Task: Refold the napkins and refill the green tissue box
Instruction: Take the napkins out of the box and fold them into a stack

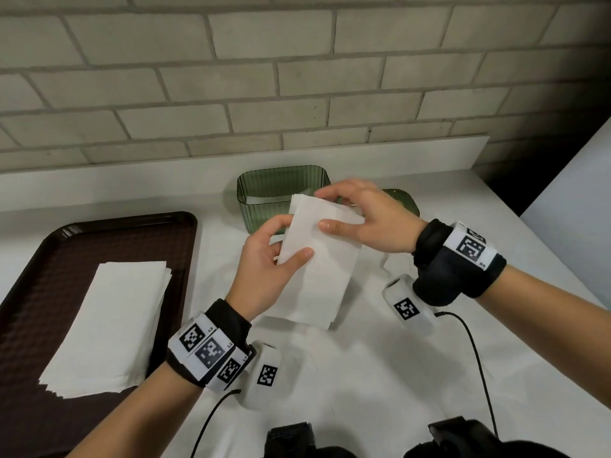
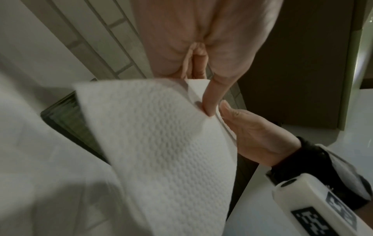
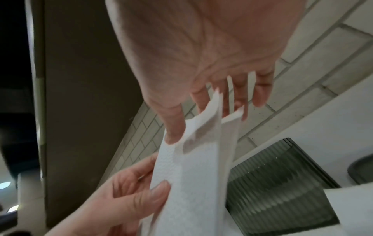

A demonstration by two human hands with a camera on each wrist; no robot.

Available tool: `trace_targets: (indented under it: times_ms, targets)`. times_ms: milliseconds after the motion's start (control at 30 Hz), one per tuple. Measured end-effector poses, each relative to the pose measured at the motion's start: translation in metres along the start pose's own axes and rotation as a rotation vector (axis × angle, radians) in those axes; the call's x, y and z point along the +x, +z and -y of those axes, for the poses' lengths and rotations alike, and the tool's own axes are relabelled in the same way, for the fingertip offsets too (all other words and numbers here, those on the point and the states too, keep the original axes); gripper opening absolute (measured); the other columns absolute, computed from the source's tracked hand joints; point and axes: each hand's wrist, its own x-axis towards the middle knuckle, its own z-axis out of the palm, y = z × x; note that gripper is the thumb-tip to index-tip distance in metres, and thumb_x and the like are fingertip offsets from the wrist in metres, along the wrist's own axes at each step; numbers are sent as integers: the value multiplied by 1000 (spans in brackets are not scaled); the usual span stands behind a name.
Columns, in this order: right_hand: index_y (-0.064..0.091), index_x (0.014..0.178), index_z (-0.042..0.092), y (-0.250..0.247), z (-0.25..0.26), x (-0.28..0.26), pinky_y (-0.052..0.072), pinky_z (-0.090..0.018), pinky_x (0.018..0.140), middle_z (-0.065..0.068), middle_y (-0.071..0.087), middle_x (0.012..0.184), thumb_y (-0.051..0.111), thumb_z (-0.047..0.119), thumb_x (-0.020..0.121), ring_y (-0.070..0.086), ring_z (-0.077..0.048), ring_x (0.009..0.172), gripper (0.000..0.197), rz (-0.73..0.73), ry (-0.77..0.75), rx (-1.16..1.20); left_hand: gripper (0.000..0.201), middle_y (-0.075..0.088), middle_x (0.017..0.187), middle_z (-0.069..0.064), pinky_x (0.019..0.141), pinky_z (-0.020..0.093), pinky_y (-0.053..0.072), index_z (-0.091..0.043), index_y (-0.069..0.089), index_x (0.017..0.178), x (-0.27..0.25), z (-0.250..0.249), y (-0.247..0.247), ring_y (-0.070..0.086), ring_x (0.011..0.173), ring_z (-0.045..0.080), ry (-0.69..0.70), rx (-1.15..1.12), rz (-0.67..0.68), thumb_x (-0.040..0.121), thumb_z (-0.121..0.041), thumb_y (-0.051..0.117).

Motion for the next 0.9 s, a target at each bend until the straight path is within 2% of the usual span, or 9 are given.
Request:
trace_targets:
  times_ms: [133,233,367,433,500,567,700,800,900]
  targets:
    - [61,95,19,6,4,11,41,-27,68,7,62,84,59,31,95,57,-9,75,12,144,9,-40,51,66,110,2,76,31,57,-18,46,125,5,5,-2,69,92,14,36,64,71,84,1,71]
    - [63,92,16,7,-11,27,46,-23,66,-1,69,84,63,24,93,60,-4,71,9,79,96,138,65,72,107,10,77,33,59,-25,36,129,12,15,-17,71,95,23,-99,42,120,81,-6,75]
    - [57,91,21,-2,-38,60,53,-38,70,-18,71,86,71,20,87,67,-26,76,14,-208,282,447,58,68,104,18,58,29,59,-14,37,120,44,19,-49,73,77,14,-156,45,-64,79,8,72]
    - [53,104,21,-5,-44,79,49,-28,63,-5,66,72,73,19,84,63,-16,65,28,-301,277,461,53,67,93,14,55,30,58,-12,36,114,76,17,-67,70,68,10,-75,112,-193,80,11,69]
    - [47,113,21,-6,-45,97,43,-19,53,6,53,57,72,18,82,50,-8,49,40,-358,244,415,45,62,73,10,54,31,52,-15,40,108,110,14,-82,62,59,19,24,301,-251,81,3,71]
    - [49,106,24,-2,-48,116,41,-17,49,5,50,54,70,17,81,44,-9,45,33,-359,222,326,28,51,61,6,53,26,43,-17,51,97,141,16,-90,50,53,20,52,566,-278,80,-7,71]
    - [66,89,30,15,-61,145,43,-31,82,12,56,69,63,27,82,54,-16,71,8,-186,243,-93,2,51,66,0,65,26,46,-10,68,82,184,34,-93,51,62,17,-39,920,-177,82,-9,70]
    - [66,92,31,28,-67,149,25,-36,89,14,48,76,55,36,88,46,-16,87,12,-11,260,-369,4,56,84,4,76,29,47,-16,68,81,195,53,-93,60,82,28,-163,1094,-20,85,-15,68]
    - [68,91,27,40,-70,145,23,-42,96,5,44,75,43,46,94,45,-22,96,31,125,245,-568,8,62,95,10,82,35,47,-20,69,86,193,58,-86,58,100,34,-191,1272,137,87,-27,64]
